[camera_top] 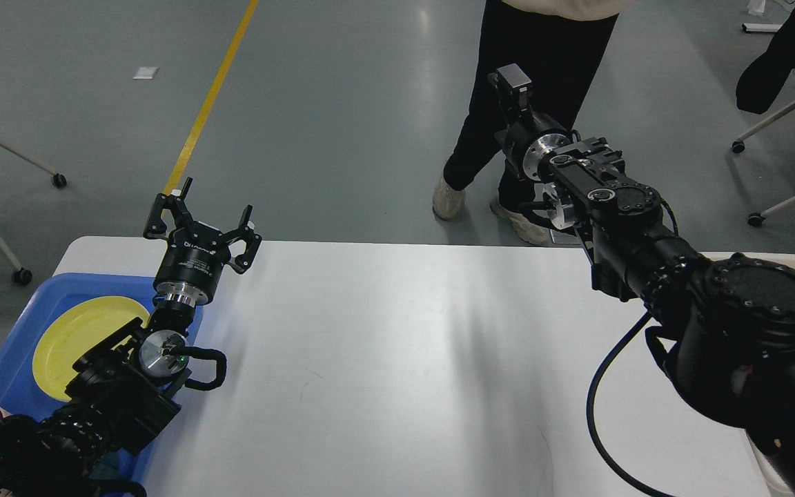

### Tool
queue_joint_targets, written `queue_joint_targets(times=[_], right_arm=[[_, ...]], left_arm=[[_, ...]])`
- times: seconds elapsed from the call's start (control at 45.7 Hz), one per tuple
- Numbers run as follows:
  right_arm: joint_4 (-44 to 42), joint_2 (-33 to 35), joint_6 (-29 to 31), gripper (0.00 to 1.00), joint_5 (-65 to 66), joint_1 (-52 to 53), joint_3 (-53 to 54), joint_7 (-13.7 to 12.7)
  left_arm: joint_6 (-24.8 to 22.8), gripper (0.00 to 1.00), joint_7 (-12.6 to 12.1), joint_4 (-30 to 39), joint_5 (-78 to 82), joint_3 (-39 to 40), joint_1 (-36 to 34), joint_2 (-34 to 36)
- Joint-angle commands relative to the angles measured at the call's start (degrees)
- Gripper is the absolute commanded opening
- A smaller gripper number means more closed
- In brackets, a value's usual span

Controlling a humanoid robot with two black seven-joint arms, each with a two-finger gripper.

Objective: Tidy desktop

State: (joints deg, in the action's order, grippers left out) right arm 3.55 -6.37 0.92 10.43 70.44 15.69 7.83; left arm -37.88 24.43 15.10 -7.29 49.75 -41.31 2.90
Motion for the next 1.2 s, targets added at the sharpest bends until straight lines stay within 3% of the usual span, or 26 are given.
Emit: queue_joint_targets(times=[0.0,0.503,0.59,1.181], right_arm=[[0.14,2.06,0.40,1.00,-2.69,-0.74,7.85,0.00],[0.58,6.28,2.77,1.00,-4.72,-2.68,30.80,-0.09],[0.67,9.96,3.04,1.00,-5.33,-4.17,34.22,-0.09],[1.11,17.35,9.01,1.00,-5.51,-12.26,34.14,-0.35]], left_arm=[[0.00,0.97,0.00,0.01,0.00,0.00,0.00,0.00],[0.00,0.97,0.00,0.01,0.00,0.00,0.00,0.00],[0.00,0.97,0.00,0.01,0.00,0.00,0.00,0.00],[0.00,0.97,0.00,0.01,0.00,0.00,0.00,0.00]])
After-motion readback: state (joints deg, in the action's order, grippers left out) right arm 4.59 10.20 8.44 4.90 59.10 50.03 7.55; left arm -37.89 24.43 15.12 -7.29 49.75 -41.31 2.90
